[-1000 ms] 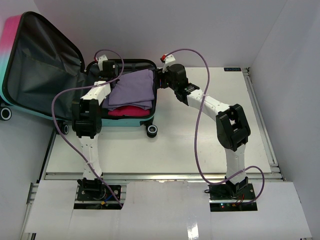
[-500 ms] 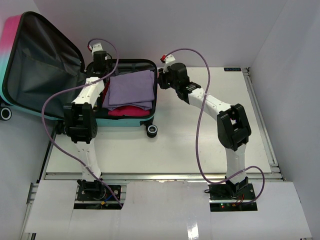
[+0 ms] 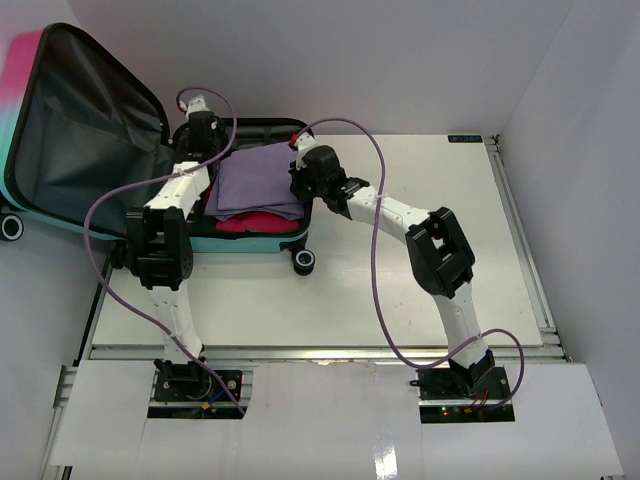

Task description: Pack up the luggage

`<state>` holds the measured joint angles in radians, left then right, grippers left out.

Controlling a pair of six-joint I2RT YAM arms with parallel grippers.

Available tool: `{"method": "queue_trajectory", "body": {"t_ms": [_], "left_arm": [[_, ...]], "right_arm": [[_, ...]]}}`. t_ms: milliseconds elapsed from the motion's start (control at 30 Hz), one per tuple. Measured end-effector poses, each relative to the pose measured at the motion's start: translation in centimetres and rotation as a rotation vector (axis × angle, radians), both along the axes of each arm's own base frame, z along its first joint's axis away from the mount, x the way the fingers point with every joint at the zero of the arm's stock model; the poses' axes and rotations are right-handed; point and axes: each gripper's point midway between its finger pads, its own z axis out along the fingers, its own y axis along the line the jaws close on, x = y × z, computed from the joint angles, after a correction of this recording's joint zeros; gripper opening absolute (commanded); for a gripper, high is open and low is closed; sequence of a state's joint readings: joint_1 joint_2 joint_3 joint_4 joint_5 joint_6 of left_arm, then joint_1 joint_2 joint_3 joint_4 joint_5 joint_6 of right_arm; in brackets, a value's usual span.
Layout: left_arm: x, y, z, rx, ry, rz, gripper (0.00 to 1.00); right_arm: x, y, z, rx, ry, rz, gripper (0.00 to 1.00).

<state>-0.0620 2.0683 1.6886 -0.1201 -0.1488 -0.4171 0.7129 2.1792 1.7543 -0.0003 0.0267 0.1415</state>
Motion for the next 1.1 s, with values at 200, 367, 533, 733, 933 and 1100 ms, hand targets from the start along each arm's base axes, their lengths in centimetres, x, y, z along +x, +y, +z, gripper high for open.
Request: {"method": "queue_trajectory", "body": {"t_ms": [200,367,533,733,933,1100], "left_arm": [[0.3,0.1,-5.5,-0.015,0.083,0.020,0.00],[0.4,0.0,-4.8,-0.039,0.066,0.024,0.00],[-0.3,0.1,-1.9,-0.053,0.044,0.025,0.04],[-2.0,-2.1,8.1,-0.089,-0.126,-0.073,0.00],[-3.5,-12.5,12.6,-0.129,-0.258,-0.364,0.00],[-3.9,-20.3,6.2,-0.172,-0.149,-0.564,0.00]], "right_arm": [[0.3,-0.6,-0.7,-0.032,0.013,-0.061,0.08],[0.2,-0.7,-0.7,-0.050,0.012,-0.062,0.09],[0.2,-1.4,0.1,-0.095,0.008,-0.063,0.09],[-0.9,-4.4,4.2,-0.124,-0.028,-0.112,0.10],[-4.1,-9.7,9.0,-0.105,-0.093,-0.202,0.11],[-6.6,-14.6,7.9,-0.118,-0.078,-0.273,0.11]]}}
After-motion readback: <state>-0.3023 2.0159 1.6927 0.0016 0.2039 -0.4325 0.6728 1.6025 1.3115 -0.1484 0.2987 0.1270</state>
